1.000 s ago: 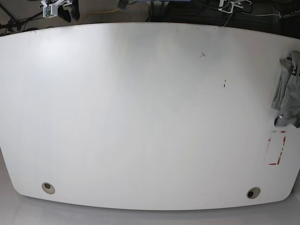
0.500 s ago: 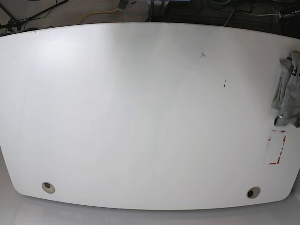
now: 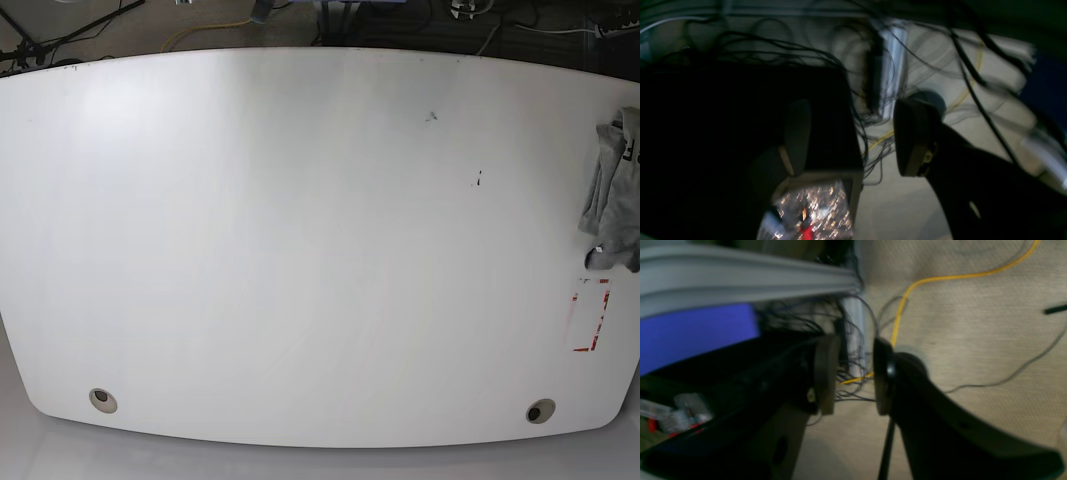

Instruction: Fold the T-shirt properly

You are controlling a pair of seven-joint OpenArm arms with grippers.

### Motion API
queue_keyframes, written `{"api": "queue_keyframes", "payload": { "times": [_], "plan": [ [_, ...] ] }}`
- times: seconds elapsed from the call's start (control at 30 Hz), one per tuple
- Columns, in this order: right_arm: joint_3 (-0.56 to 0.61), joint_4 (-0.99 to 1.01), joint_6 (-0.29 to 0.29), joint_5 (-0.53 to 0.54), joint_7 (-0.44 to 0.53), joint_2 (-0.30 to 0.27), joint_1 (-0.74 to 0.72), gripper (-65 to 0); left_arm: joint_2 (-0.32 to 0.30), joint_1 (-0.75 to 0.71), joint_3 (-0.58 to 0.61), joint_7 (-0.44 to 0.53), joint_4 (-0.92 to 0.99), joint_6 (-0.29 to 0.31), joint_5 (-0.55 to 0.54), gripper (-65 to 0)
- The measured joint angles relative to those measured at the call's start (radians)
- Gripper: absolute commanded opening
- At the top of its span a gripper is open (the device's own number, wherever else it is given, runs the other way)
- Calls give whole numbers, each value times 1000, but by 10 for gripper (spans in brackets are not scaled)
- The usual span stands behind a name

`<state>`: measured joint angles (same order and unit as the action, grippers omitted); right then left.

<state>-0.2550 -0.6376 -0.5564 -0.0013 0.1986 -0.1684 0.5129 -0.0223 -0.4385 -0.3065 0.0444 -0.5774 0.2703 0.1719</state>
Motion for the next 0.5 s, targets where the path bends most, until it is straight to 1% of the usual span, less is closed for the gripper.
{"api": "queue_keyframes", "payload": {
  "times": [0.07,0.1,0.23,0.33,0.43,0.5],
  "plan": [
    [0,73,35,-48,-1,0,-56,-474,-6,43,0,-16,64,-12,3,-285],
    [-1,119,39,-72,3,-3,-87,-474,-8,63,0,-13,105,-12,3,-285],
    [-1,238,105,-152,5,-3,-187,-472,-14,126,0,-18,183,-26,7,-283],
    [-1,279,115,-178,8,-3,-235,-471,-15,168,0,-12,216,-42,7,-282],
    [-1,288,127,-198,0,-4,-264,-471,-11,195,0,-9,232,-81,3,-282],
    [-2,288,130,-212,-28,-4,-282,-471,-11,200,0,-2,232,-106,3,-282]
  ]
}}
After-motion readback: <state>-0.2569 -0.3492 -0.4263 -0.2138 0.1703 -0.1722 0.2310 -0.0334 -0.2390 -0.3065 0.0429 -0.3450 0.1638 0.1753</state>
